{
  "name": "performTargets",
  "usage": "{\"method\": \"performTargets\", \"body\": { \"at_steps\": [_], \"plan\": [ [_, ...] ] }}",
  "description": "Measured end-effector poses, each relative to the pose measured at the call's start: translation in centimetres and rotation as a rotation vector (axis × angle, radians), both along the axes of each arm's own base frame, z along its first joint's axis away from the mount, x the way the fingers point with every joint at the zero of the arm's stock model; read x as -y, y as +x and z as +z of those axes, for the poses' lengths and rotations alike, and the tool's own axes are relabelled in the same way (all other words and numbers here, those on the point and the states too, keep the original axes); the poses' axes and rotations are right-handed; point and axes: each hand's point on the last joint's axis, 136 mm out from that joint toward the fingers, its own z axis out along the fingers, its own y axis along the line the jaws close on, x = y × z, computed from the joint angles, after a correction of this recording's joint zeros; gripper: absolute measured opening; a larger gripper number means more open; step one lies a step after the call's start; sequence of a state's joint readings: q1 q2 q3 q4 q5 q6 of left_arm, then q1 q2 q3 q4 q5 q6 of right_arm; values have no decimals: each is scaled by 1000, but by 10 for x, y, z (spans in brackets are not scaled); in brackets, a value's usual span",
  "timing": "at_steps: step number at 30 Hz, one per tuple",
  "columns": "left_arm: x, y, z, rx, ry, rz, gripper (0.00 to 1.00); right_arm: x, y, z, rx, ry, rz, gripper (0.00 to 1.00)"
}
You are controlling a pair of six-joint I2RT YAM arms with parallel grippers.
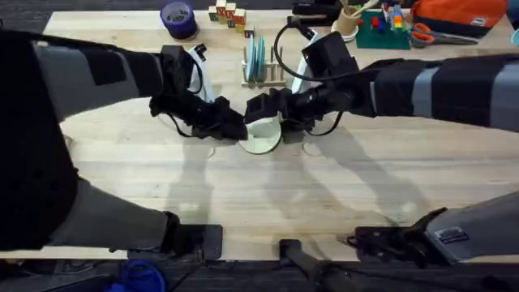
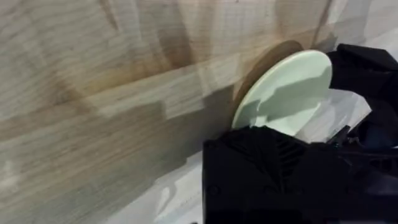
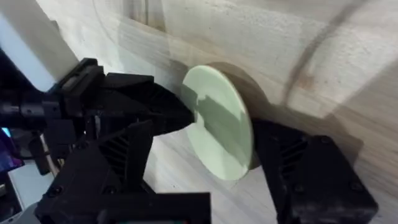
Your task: Pick up the plates from the table one by one and place each into a slot on the dish rack.
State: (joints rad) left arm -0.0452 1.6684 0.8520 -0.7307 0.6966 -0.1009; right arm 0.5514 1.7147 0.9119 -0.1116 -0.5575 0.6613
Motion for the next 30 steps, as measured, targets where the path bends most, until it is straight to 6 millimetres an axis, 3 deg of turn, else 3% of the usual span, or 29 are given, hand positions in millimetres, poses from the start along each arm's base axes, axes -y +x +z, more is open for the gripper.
{"method": "performTargets", "body": {
  "at_steps": [21, 30],
  "plan": [
    [0, 0, 0, 0, 0, 0, 42, -2, -9, -2, 29, -8, 89, 912],
    [0, 0, 0, 0, 1, 0, 40, 0, -12, -10, 14, -23, 97, 630]
  ]
}}
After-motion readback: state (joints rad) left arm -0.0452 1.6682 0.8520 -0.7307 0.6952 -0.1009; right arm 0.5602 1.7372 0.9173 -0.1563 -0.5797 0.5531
